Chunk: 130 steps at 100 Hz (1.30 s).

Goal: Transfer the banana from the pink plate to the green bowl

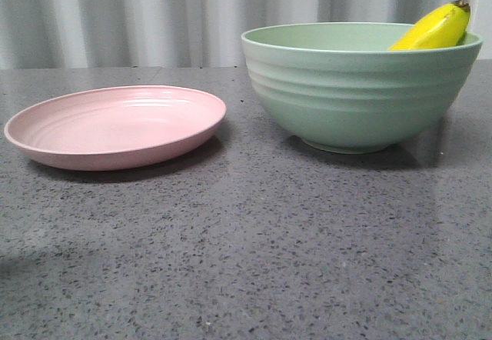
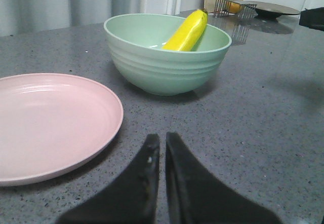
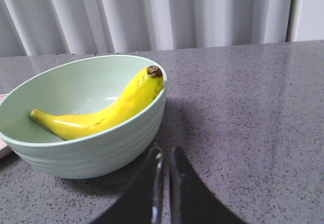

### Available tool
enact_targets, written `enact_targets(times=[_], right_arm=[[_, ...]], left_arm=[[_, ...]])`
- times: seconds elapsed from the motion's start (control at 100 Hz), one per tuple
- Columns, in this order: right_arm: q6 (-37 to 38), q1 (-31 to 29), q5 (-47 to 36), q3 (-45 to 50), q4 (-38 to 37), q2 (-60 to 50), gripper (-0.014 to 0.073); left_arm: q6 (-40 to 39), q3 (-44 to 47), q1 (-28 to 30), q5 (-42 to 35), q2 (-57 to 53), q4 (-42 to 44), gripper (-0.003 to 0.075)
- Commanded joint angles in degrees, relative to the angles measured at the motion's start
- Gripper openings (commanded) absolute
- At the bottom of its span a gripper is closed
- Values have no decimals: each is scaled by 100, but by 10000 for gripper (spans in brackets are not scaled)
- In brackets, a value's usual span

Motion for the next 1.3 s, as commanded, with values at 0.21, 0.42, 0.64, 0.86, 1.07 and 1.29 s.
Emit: enact_targets(times=[0.21,0.42,0.64,0.86,1.07,1.29], right_arm=[[-75,-30,-414,-145,-53,26,-80],[-75,-30,-414,-145,-53,26,-80],[-75,-30,-414,-145,-53,26,-80],[-75,-30,-414,-145,-53,26,-80],[-75,-30,-414,-145,-53,38,-80],[-75,-30,-414,-145,-53,38,-80]], left_arm=[[-45,207,216,-480,-76,-27,-19],[-45,668,1499,-480,-622,-16,-19],[-45,1317,3375,-480,-1345,591,-19],[-45,1363,4631,1094,-2405,821,-19],[-45,1372,5112,1866,-2874,846,-19],[-45,1372,5112,1865,-2874,846,-19]])
